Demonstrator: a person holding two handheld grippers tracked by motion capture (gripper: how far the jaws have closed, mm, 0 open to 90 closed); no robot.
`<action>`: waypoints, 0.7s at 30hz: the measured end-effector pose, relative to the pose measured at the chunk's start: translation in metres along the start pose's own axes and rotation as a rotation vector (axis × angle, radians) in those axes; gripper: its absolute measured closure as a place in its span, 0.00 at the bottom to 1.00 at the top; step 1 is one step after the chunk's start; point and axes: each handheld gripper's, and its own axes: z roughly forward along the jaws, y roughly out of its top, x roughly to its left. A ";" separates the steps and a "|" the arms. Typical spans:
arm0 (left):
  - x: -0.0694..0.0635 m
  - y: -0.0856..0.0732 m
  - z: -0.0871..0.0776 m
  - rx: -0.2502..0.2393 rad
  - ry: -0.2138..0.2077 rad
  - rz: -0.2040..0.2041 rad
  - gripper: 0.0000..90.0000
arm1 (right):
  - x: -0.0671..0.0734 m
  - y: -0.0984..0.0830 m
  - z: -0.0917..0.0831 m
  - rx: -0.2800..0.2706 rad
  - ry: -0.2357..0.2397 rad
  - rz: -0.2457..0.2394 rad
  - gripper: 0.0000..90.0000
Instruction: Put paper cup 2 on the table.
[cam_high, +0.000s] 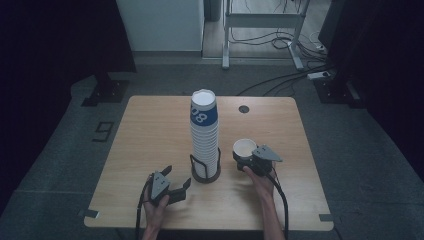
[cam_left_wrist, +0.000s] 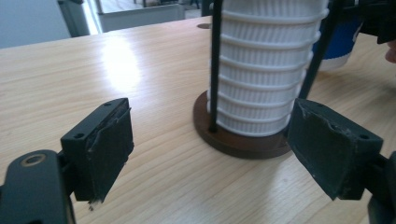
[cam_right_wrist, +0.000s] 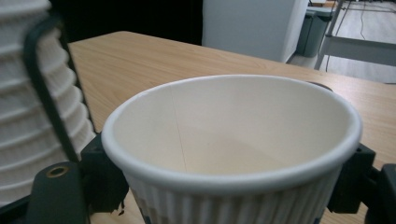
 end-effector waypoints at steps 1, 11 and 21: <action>0.000 -0.001 -0.001 -0.005 -0.004 -0.002 0.16 | -0.001 -0.001 0.002 0.001 -0.001 0.003 0.21; 0.001 -0.003 0.002 0.007 0.005 0.002 0.16 | -0.005 -0.008 0.018 0.006 -0.006 0.045 0.21; 0.001 -0.003 0.002 -0.013 0.024 0.008 0.16 | -0.007 -0.011 0.016 0.077 -0.024 0.039 0.19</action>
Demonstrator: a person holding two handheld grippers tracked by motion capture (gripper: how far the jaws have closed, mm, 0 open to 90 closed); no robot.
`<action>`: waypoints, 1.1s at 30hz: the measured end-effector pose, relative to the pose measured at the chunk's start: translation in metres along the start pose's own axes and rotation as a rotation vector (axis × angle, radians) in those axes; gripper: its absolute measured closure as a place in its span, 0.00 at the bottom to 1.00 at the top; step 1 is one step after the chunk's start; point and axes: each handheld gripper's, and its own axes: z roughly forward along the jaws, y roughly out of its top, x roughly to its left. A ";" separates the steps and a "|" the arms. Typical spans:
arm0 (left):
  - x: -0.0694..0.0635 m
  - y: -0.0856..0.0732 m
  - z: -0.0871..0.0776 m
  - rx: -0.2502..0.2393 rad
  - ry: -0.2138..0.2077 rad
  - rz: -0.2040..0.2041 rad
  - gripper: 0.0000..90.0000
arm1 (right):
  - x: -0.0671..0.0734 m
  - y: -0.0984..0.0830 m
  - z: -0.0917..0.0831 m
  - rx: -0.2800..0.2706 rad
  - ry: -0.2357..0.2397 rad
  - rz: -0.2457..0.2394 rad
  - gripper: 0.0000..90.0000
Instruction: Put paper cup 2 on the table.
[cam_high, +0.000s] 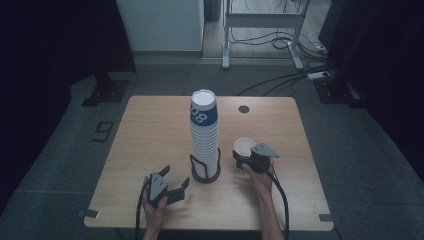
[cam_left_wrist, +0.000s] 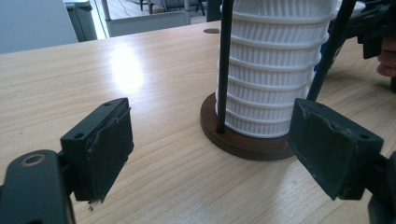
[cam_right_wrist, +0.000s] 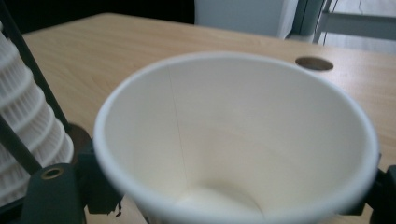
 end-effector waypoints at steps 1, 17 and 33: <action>0.000 0.000 0.000 -0.001 -0.002 0.000 0.16 | 0.000 0.000 0.000 0.000 -0.002 0.005 0.17; -0.001 0.000 0.000 -0.003 0.000 0.001 0.16 | 0.003 0.005 -0.013 -0.003 -0.010 0.035 0.14; -0.001 0.000 0.000 -0.003 -0.006 0.003 0.16 | -0.002 0.016 -0.019 -0.031 -0.002 0.046 0.15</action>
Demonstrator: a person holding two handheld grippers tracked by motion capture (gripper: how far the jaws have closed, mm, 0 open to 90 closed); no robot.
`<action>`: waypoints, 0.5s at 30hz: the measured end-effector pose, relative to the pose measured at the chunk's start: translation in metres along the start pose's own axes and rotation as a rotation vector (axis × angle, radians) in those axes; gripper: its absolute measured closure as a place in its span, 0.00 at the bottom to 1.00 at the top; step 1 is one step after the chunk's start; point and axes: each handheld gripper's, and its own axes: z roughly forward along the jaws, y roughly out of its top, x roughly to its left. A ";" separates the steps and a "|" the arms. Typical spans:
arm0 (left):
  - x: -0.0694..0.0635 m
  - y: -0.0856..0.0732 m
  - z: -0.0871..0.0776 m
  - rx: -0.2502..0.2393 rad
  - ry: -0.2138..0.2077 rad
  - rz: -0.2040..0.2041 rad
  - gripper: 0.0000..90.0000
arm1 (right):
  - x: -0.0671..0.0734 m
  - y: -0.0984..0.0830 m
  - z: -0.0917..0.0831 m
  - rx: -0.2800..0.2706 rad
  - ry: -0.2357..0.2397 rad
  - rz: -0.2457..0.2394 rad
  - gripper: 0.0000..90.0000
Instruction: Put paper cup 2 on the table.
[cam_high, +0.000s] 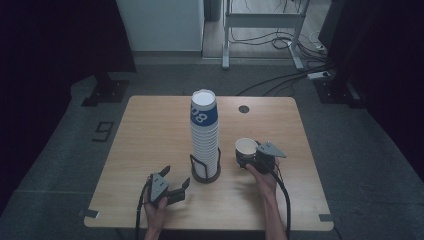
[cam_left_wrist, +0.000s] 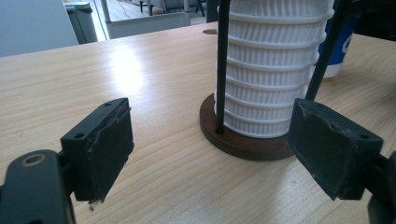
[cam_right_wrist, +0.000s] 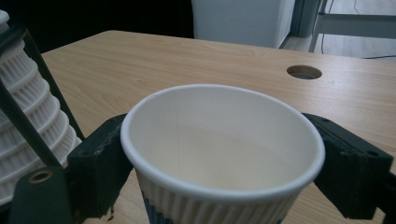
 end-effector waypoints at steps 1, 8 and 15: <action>0.000 0.000 0.000 0.000 0.000 0.000 0.16 | 0.000 0.000 0.001 -0.007 -0.004 0.003 0.15; 0.000 0.000 0.000 -0.001 -0.003 0.002 0.16 | 0.002 -0.004 0.007 0.039 0.000 -0.020 0.14; 0.000 0.000 0.000 0.000 -0.005 -0.001 0.16 | 0.005 -0.004 0.000 0.035 -0.017 0.003 0.14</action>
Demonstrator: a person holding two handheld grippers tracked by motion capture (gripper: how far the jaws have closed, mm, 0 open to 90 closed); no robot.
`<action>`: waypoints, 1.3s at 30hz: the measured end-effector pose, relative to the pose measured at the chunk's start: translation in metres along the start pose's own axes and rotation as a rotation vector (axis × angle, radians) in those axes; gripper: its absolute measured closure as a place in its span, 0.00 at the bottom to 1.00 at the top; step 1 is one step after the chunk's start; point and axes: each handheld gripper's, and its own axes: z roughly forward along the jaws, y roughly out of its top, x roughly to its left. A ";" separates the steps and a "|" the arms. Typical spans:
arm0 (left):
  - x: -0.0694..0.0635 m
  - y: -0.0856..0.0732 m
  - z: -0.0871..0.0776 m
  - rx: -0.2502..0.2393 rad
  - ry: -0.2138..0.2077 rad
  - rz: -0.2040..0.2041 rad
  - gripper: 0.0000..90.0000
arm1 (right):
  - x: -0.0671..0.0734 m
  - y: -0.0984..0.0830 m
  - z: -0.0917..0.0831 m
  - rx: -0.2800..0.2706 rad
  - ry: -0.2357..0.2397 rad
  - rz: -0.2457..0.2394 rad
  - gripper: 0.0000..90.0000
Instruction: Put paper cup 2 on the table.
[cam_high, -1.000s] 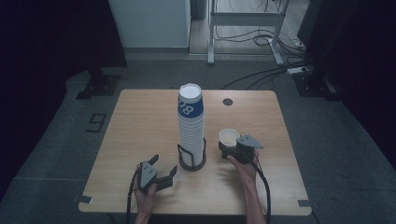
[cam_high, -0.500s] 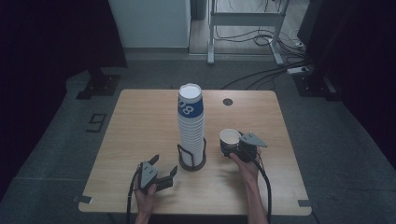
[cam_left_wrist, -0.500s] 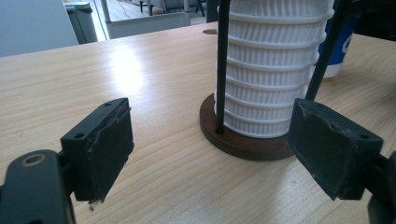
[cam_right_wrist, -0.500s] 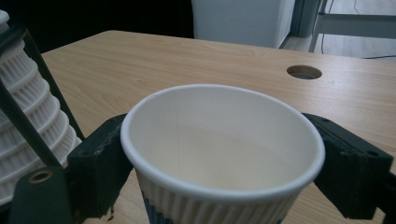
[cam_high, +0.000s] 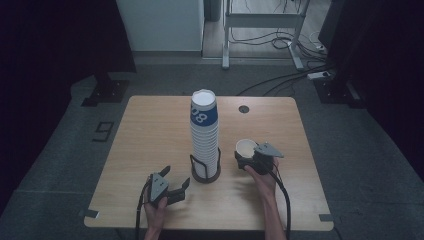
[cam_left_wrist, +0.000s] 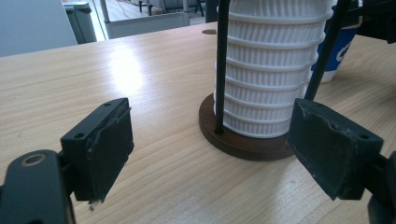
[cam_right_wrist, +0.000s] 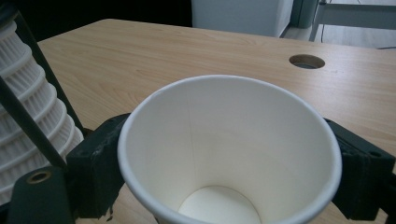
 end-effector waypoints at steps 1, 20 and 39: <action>0.000 0.000 0.000 -0.001 0.001 0.001 0.16 | 0.001 0.000 -0.001 0.006 -0.006 0.000 0.14; 0.000 0.000 0.000 -0.001 0.003 0.004 0.16 | 0.008 -0.003 -0.029 -0.011 -0.024 0.001 0.14; -0.001 0.000 -0.001 -0.005 -0.006 0.009 0.16 | 0.037 0.060 -0.060 -0.177 0.127 -0.030 0.16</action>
